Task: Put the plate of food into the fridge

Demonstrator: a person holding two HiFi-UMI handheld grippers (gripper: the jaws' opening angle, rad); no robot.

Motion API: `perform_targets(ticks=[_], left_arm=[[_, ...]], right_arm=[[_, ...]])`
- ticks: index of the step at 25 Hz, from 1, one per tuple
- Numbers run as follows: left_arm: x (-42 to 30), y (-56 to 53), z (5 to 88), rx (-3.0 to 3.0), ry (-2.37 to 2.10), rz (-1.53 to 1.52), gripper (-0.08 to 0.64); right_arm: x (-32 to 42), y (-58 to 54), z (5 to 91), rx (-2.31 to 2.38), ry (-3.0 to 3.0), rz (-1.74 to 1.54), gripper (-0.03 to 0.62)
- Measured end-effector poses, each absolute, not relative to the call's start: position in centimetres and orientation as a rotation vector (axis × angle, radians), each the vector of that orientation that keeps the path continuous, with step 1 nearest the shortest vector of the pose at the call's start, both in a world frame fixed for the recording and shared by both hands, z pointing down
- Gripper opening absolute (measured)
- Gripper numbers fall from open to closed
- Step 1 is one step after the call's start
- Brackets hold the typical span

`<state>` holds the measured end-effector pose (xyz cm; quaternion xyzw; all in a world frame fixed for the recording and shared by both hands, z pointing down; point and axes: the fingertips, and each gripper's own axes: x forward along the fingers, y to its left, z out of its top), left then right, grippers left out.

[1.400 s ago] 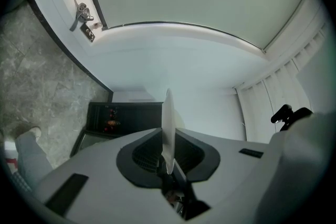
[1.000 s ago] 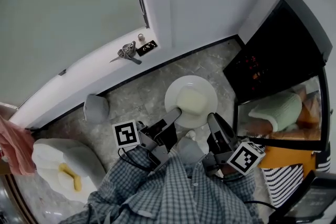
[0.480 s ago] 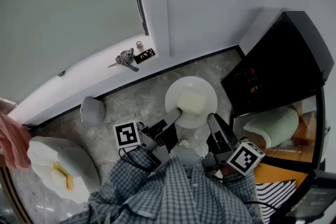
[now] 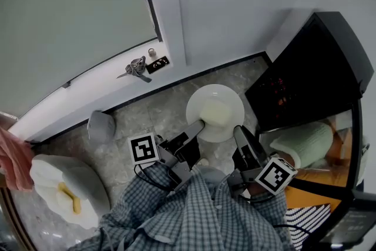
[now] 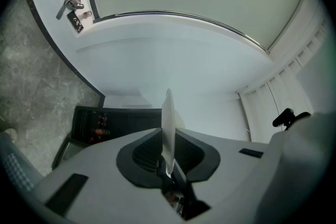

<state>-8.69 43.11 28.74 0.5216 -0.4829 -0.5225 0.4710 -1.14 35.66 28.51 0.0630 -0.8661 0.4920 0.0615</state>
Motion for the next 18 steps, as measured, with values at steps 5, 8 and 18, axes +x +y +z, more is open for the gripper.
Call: perform_targets(ticks=[5,8,18], left_arm=[[-8.0,42.3,28.9,1.277,-1.173,-1.259,0.051],[-7.8,41.7,28.8,1.29,-1.169,-1.249,0.051],[-6.8,39.4,29.0,1.32,-1.124,-1.215,0.051]], right_arm=[[-0.3,34.8,28.6,0.219,-2.627,1.471,0.075],[-0.1,34.5,28.6,0.217,-2.63,1.513,0.074],[1.3,32.7,28.6,0.275,-2.658,1.522,0.075]])
